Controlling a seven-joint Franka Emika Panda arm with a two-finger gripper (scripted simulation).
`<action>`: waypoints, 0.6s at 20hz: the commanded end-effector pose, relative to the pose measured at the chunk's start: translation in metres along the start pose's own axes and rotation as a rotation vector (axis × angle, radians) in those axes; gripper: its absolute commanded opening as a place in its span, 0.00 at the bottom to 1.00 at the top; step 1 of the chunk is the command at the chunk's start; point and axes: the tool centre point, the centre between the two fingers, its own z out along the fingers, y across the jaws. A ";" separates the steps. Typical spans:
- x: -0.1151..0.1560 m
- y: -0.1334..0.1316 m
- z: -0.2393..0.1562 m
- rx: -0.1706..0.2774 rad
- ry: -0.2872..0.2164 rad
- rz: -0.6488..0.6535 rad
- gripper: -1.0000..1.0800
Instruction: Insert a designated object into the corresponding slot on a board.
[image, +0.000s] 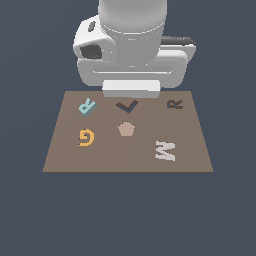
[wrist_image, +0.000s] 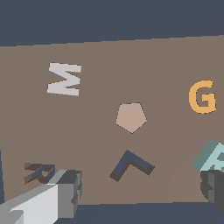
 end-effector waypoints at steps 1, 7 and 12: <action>0.000 0.000 0.000 0.000 0.000 0.000 0.96; 0.000 0.013 0.008 -0.001 0.004 0.045 0.96; -0.002 0.044 0.028 -0.003 0.013 0.149 0.96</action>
